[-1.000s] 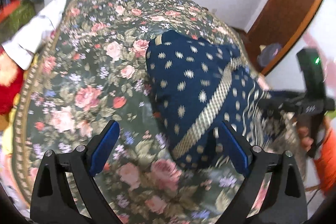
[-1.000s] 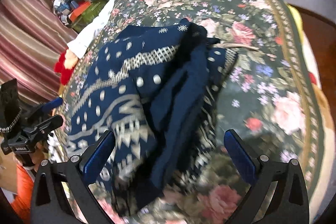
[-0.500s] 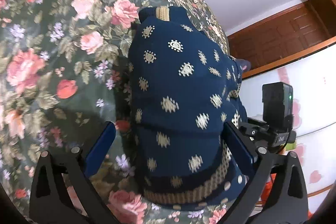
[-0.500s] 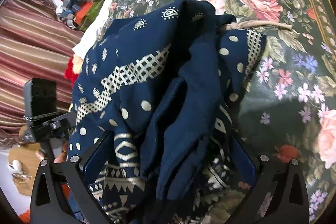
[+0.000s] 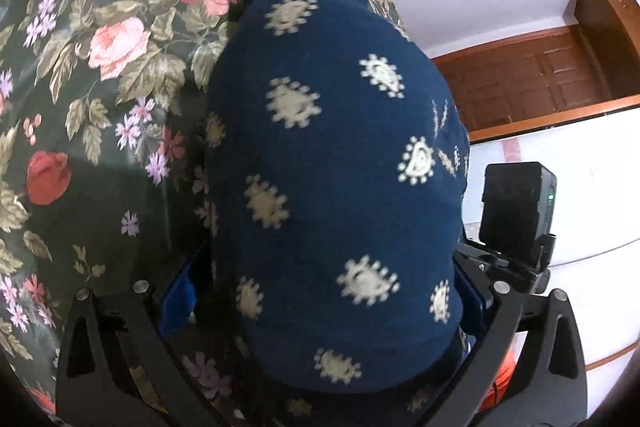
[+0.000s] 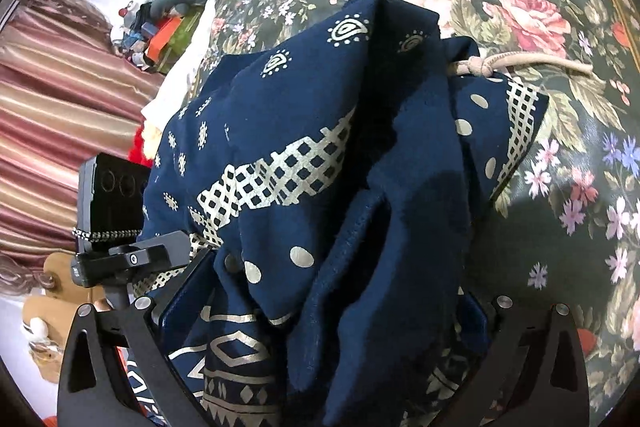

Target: Fold large clothes

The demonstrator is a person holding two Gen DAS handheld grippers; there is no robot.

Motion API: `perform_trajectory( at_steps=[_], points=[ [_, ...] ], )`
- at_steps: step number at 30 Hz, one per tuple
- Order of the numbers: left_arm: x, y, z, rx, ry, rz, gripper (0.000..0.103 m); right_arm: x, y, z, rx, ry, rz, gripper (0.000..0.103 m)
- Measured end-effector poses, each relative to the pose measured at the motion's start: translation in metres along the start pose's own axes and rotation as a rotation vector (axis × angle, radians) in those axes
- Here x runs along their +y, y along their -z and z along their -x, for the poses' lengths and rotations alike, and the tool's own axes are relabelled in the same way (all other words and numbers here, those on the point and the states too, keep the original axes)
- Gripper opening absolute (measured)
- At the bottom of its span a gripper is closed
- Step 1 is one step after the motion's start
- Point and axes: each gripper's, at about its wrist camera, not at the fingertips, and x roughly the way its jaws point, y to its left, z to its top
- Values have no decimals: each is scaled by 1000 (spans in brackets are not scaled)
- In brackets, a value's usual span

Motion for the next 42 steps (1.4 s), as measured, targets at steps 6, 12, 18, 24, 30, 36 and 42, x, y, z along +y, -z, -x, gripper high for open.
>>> perform_trajectory(
  at_steps=[6, 12, 18, 24, 30, 36, 42],
  points=[
    [-19, -2, 0, -24, -24, -36, 91, -3, 10, 15, -26, -25, 32, 85],
    [-37, 1, 9, -57, -23, -61, 82, 14, 15, 33, -44, -33, 63, 61],
    [-47, 9, 40, -80, -46, -109, 79, 40, 20, 47, -47, -57, 95, 52],
    [-72, 21, 85, -141, -57, -164, 79, 83, 22, 67, -80, -60, 163, 52],
    [-81, 37, 149, -215, -59, -197, 79, 138, 26, 82, -107, -73, 225, 52],
    [-71, 58, 204, -263, -73, -193, 79, 184, 36, 76, -93, -87, 264, 52],
    [-42, 77, 233, -279, -101, -158, 79, 217, 47, 46, -43, -99, 278, 52]
  ],
)
